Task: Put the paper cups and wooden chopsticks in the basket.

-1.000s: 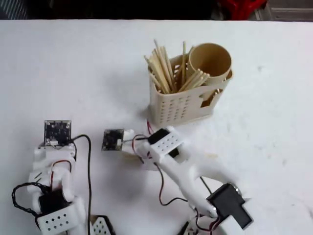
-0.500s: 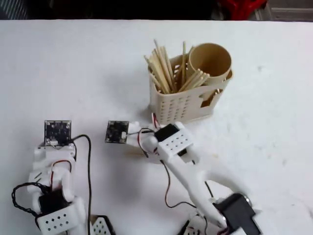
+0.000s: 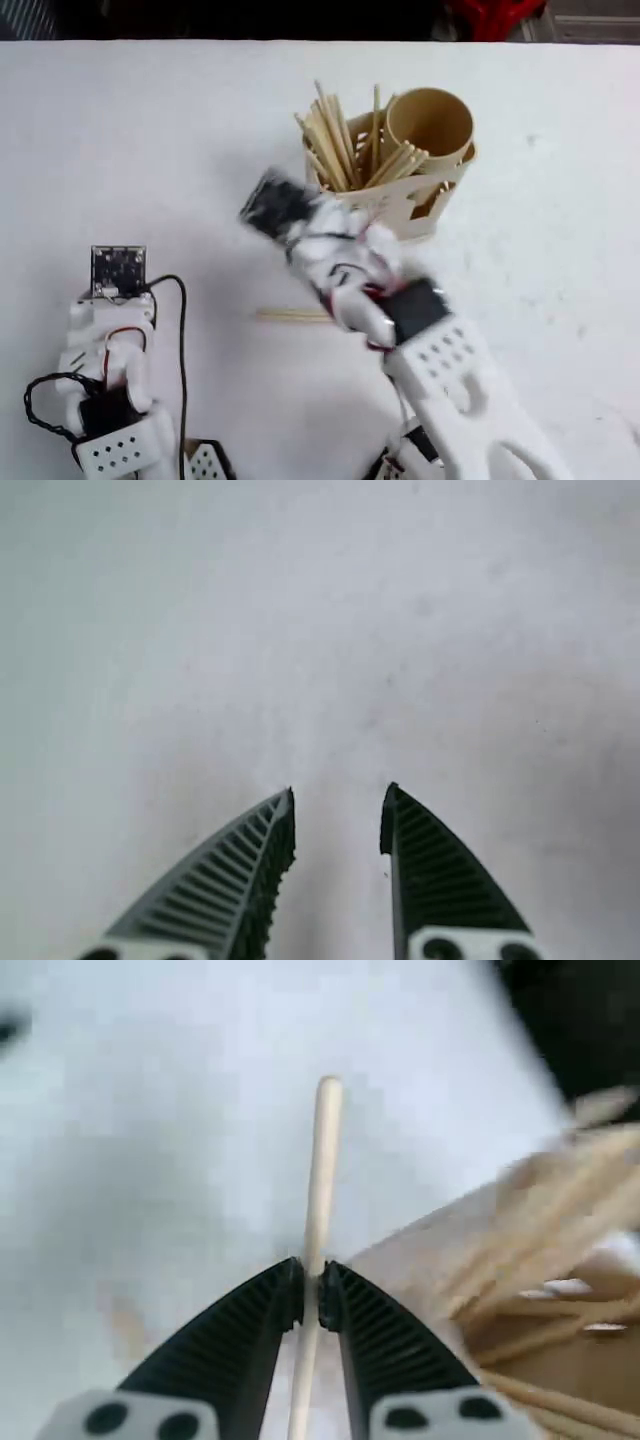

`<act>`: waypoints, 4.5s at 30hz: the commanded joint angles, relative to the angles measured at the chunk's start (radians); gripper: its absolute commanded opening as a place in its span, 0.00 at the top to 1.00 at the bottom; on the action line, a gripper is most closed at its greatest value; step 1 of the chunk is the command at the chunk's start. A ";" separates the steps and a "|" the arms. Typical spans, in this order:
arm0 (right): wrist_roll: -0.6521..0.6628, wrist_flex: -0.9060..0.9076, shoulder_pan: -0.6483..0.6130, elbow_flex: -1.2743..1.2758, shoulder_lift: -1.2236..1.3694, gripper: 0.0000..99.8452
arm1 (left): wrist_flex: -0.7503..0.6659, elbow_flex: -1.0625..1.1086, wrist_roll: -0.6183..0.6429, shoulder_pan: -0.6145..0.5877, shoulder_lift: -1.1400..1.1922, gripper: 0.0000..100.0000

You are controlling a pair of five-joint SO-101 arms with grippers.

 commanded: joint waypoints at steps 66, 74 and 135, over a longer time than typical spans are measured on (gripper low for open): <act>0.327 -0.067 -0.073 0.094 0.650 0.86 | 0.003 -0.005 -0.009 0.013 -0.016 0.85; 0.388 -0.102 -0.065 0.095 0.789 0.86 | 0.003 -0.005 -0.009 0.013 -0.016 0.85; 0.388 -0.054 -0.062 0.236 0.619 0.86 | 0.005 -0.005 -0.009 0.013 -0.016 0.85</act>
